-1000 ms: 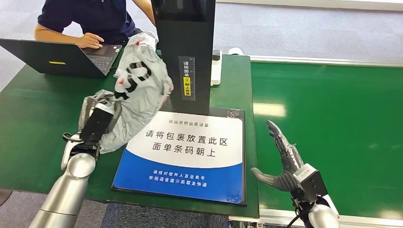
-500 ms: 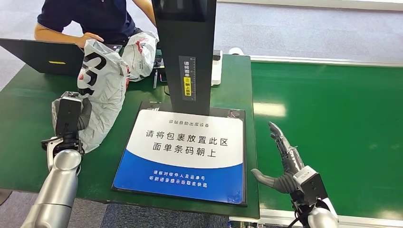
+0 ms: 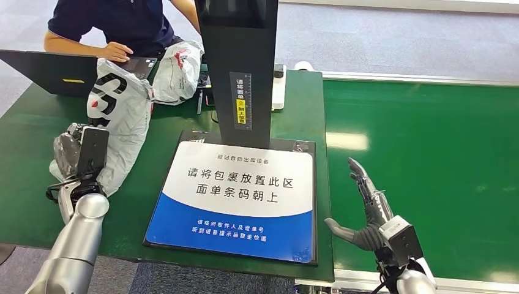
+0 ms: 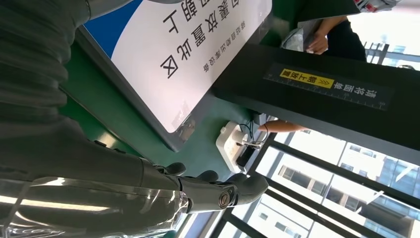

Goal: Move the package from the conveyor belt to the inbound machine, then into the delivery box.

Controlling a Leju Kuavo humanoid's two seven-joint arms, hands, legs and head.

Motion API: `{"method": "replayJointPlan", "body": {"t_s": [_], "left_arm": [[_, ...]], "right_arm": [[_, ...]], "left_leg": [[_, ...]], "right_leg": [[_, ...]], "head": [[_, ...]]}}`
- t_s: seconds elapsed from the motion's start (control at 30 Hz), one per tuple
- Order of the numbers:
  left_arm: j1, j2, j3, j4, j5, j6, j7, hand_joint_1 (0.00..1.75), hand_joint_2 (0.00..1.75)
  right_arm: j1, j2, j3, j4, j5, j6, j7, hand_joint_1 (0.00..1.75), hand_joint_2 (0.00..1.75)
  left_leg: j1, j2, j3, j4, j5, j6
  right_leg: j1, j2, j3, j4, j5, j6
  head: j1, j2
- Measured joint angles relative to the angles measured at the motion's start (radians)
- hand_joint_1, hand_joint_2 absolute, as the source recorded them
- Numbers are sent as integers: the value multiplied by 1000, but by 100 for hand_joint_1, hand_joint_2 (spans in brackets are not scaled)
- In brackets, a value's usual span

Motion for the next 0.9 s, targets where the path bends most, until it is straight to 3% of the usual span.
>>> {"method": "replayJointPlan", "body": {"t_s": [0.13,0.27,0.5,0.67,0.9], "left_arm": [[-12,6,0,44,-141,101,69,171,175],[-23,12,6,90,-329,139,169,3,175],[-31,15,13,151,-387,113,211,0,175],[-7,5,13,138,-340,39,172,0,175],[38,-18,-6,45,-286,49,114,0,175]], "right_arm": [[9,0,0,-4,-5,-11,0,0,175],[12,0,1,-5,-10,-17,0,0,175],[16,0,5,-5,-11,-18,0,0,175],[17,0,5,-4,-11,-17,-1,0,175],[19,0,6,-5,-11,-17,-1,0,175]], "left_leg": [[0,0,0,0,0,0],[0,0,0,0,0,0],[0,0,0,0,0,0],[0,0,0,0,0,0],[0,0,0,0,0,0]], "right_leg": [[0,0,0,0,0,0],[0,0,0,0,0,0],[0,0,0,0,0,0],[0,0,0,0,0,0],[0,0,0,0,0,0]], "head": [[0,0],[0,0],[0,0],[0,0],[0,0]]}}
